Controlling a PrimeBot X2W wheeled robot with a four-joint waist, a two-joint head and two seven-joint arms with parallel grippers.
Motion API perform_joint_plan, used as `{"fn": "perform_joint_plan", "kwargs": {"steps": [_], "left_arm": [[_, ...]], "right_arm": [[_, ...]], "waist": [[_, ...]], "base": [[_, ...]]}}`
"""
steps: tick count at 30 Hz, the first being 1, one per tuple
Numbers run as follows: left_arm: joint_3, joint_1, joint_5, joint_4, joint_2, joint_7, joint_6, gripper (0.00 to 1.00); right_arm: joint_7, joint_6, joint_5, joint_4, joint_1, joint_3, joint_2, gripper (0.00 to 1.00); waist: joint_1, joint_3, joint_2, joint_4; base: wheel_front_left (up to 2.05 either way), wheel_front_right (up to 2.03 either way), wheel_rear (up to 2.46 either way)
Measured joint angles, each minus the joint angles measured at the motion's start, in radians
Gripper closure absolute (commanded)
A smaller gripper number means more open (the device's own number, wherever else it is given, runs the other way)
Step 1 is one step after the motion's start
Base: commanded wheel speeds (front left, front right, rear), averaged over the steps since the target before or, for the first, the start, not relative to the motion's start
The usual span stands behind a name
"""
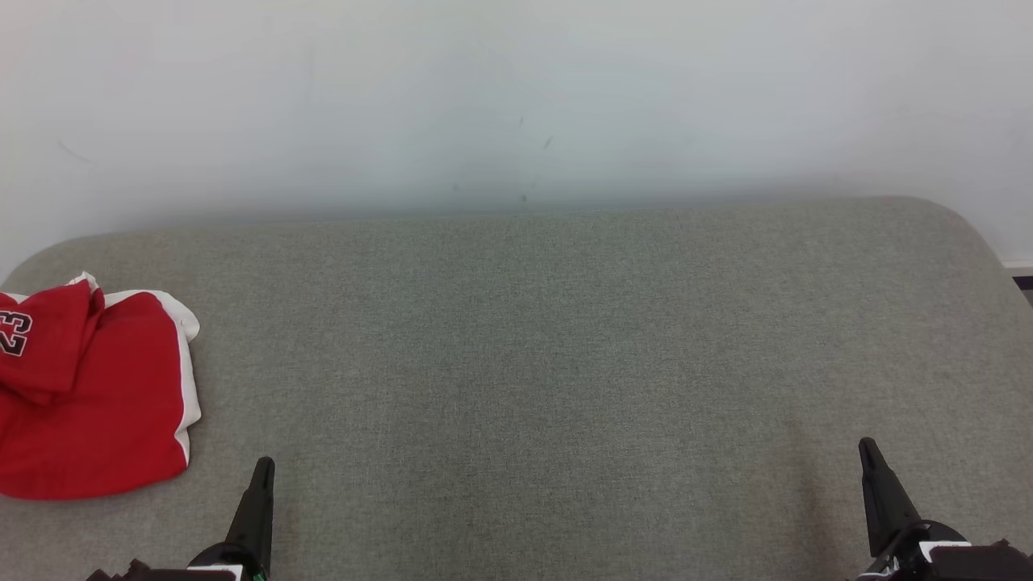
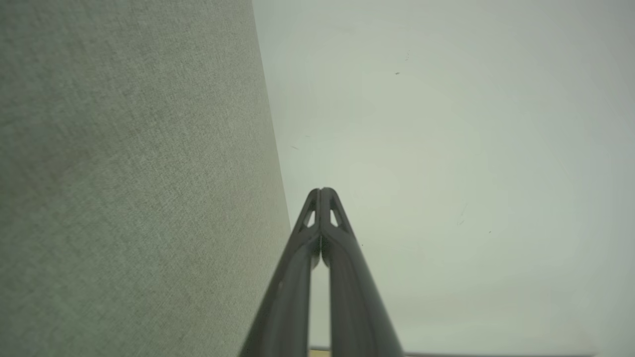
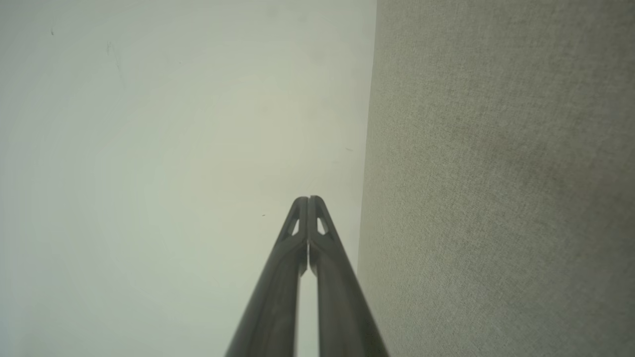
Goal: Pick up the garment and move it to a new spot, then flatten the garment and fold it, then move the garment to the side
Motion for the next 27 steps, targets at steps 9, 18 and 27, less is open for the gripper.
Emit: {"fn": "perform_joint_plan", "kwargs": {"steps": [9, 18, 27], "left_arm": [[0.0, 0.0, 0.0, 0.0, 0.0, 0.0, 0.0, 1.0], [0.0, 0.0, 0.0, 0.0, 0.0, 0.0, 0.0, 1.0], [0.0, 0.0, 0.0, 0.0, 0.0, 0.0, 0.0, 0.0]], "right_arm": [[0.0, 0.0, 0.0, 0.0, 0.0, 0.0, 0.0, 1.0], [0.0, 0.0, 0.0, 0.0, 0.0, 0.0, 0.0, 1.0], [0.0, 0.0, 0.0, 0.0, 0.0, 0.0, 0.0, 0.0]], "waist": [[0.0, 0.0, 0.0, 0.0], [0.0, 0.0, 0.0, 0.0], [0.0, 0.0, 0.0, 0.0]], "base": [[0.0, 0.0, 0.0], [0.0, 0.0, 0.0], [0.0, 0.0, 0.0]]}}
